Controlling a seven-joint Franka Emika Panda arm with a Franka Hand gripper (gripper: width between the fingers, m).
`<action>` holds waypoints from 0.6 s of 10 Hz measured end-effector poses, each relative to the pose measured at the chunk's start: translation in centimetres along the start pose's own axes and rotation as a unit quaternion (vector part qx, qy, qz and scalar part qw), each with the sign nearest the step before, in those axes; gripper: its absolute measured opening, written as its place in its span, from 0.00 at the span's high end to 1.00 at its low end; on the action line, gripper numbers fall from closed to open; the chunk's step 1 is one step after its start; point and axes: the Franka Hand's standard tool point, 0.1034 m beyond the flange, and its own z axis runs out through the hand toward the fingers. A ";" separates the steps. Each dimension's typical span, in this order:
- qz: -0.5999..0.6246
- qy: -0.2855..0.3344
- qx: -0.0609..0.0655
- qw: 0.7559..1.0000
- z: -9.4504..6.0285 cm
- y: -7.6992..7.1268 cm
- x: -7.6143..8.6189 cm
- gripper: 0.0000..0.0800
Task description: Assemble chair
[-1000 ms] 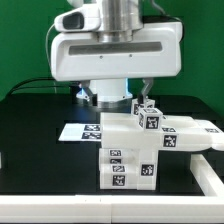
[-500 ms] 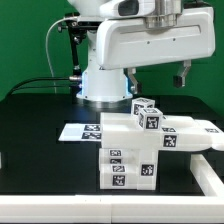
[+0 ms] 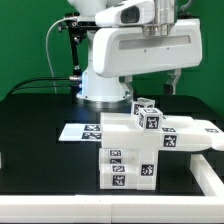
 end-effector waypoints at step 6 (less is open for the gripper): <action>-0.008 -0.010 -0.002 1.000 2.0 0.4 -1.1 0.25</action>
Offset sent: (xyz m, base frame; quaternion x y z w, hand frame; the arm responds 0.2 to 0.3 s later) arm -0.0010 -0.0067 -0.0084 0.0315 -0.0096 -0.0389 0.9987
